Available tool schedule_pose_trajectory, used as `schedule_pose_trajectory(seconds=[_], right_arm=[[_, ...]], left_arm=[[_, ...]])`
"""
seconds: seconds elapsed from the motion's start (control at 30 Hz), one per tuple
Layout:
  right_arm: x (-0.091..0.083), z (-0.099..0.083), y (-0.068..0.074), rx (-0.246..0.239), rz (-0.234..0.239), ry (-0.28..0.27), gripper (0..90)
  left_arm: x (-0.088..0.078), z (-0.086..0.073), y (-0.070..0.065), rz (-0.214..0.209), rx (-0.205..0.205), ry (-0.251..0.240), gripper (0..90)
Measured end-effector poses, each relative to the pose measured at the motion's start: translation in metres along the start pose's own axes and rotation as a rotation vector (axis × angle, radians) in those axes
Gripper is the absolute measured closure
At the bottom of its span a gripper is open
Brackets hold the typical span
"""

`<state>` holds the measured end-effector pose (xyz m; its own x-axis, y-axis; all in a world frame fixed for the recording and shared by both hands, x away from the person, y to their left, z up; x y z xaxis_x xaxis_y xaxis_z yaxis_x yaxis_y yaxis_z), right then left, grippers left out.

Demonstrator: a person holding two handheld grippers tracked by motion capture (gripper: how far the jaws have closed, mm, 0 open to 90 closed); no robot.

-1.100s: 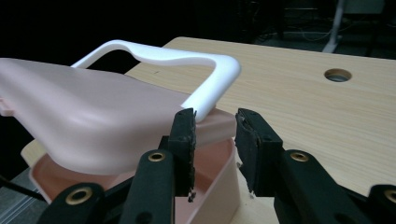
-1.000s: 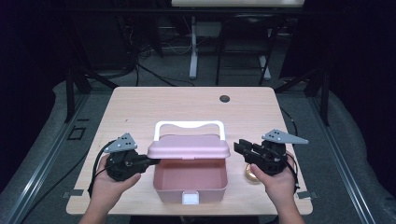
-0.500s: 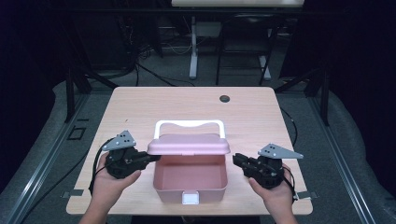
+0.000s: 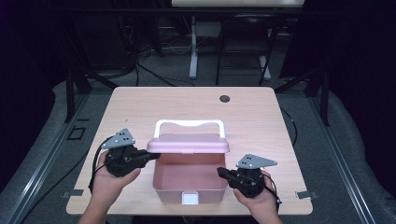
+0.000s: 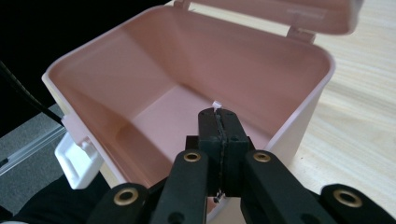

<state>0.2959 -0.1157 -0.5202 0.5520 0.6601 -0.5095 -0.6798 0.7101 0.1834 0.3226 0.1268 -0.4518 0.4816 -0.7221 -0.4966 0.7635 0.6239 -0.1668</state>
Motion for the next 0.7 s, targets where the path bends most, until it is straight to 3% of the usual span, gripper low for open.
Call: schedule_pose_trajectory(seconds=[0.43,0.7], right_arm=[[0.013,-0.012,0.012,-0.021,0.025,0.039,90.0],[0.013,-0.015,0.012,-0.018,0.012,0.047,90.0]], left_arm=[[0.001,0.003,0.003,0.007,-0.001,-0.017,89.7],[0.002,0.007,0.005,0.009,-0.003,-0.03,89.7]])
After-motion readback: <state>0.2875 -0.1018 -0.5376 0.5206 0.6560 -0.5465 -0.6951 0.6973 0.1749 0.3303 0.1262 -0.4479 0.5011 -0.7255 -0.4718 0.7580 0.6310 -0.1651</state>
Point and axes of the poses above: each handheld gripper's, and its own axes: x roughly forward along the jaws, z roughly out of its top, y roughly to its left, the point moved 8 cm from there along x, roughly forward along the jaws
